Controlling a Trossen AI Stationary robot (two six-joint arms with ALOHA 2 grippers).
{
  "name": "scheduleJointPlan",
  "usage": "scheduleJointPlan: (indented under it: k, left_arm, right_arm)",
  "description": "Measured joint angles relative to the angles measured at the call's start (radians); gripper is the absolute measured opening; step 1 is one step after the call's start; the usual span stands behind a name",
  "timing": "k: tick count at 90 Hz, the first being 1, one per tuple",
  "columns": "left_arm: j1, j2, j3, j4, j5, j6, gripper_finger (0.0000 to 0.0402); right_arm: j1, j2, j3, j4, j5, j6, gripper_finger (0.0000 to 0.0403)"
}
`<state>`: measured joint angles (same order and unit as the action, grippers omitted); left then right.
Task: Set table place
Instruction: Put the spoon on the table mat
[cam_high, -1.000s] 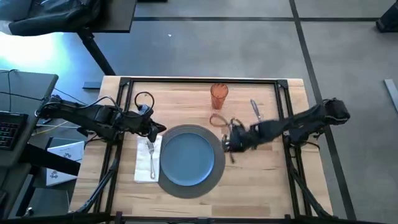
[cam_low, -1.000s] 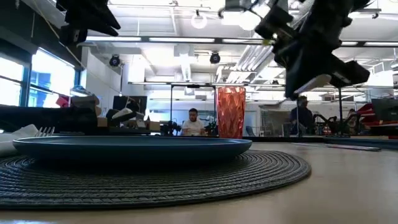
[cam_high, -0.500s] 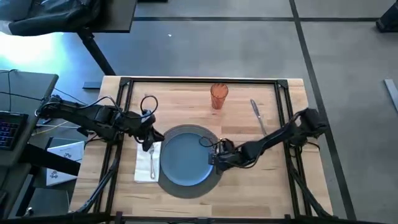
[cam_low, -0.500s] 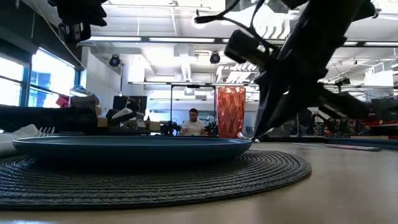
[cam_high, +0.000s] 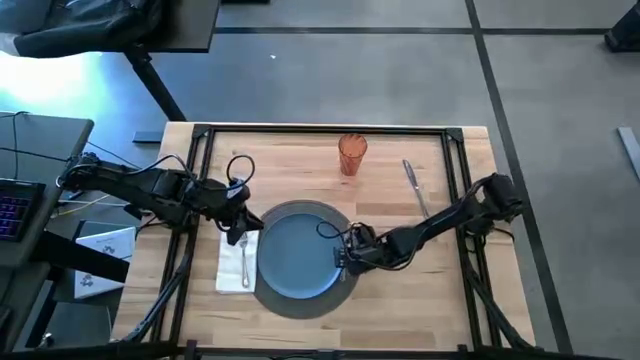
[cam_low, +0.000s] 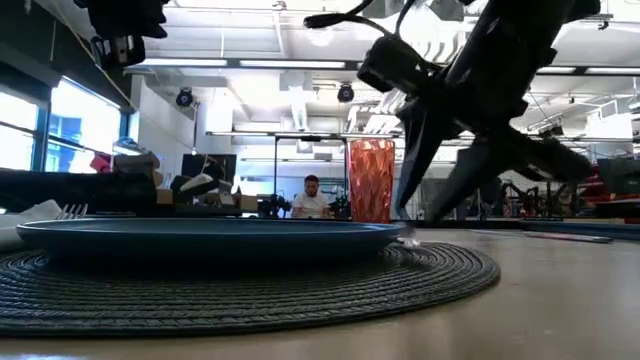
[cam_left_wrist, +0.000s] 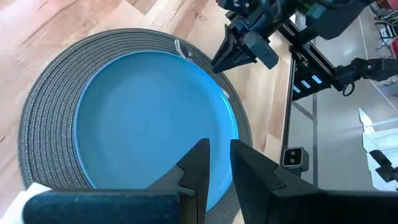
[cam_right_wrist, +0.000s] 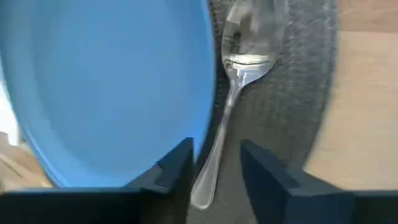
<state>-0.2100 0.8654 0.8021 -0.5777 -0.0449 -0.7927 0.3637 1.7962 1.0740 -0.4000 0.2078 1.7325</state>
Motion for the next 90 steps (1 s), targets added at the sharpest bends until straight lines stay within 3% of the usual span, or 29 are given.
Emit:
scheduleJointPlan:
  k: [11, 22, 40, 53, 64, 80, 90]
  left_arm:
    - [0.000, 0.000, 0.000, 0.000, -0.048, -0.040, 0.0051]
    - [0.000, 0.000, 0.000, 0.002, -0.117, -0.084, 0.0051]
    - [0.003, 0.000, 0.000, 0.024, -0.218, -0.168, 0.0051]
    - [0.013, 0.000, 0.000, 0.066, -0.257, -0.201, 0.0051]
    - [0.025, 0.000, 0.000, 0.087, -0.266, -0.228, 0.0051]
    - [0.029, 0.000, 0.000, 0.108, -0.297, -0.255, 0.0051]
    - [0.029, 0.000, 0.000, 0.113, -0.306, -0.280, 0.0050]
  right_arm:
    - [-0.052, -0.062, 0.000, -0.100, -0.070, -0.163, 0.0178]
    - [-0.149, -0.144, 0.000, -0.315, -0.113, -0.321, 0.0191]
    - [-0.421, -0.259, -0.051, -0.706, -0.111, -0.596, 0.0193]
    - [-0.666, -0.293, -0.172, -0.690, -0.136, -0.875, 0.0193]
    - [-0.829, -0.293, -0.261, -0.660, -0.147, -0.996, 0.0192]
    - [-0.949, -0.293, -0.380, -0.528, -0.207, -1.104, 0.0187]
    - [-0.988, -0.304, -0.450, -0.444, -0.304, -1.104, 0.0145]
